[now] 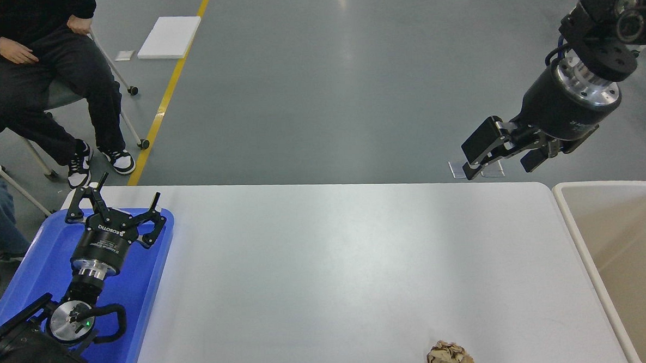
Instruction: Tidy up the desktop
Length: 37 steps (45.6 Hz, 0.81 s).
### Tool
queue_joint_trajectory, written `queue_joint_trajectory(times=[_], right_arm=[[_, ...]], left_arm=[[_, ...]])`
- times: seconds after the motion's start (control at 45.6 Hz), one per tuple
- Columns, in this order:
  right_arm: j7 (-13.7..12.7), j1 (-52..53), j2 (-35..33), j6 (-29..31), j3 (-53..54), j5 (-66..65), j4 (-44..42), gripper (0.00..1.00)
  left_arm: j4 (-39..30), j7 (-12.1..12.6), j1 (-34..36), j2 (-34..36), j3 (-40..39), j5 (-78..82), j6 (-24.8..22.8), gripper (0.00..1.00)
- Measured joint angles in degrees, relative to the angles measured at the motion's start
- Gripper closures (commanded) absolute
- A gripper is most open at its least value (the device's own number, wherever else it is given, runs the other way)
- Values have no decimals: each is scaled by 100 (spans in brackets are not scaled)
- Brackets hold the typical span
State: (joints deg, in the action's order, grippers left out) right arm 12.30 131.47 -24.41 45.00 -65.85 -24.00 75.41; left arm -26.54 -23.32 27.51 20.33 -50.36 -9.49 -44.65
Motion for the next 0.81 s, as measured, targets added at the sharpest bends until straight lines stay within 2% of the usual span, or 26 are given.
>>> queue_joint_trajectory(times=[0.811], right_arm=[[0,-45,-41,0,1,-2,-1,0]], left_arm=[[4,-7,-7,5,0,0,0,1]])
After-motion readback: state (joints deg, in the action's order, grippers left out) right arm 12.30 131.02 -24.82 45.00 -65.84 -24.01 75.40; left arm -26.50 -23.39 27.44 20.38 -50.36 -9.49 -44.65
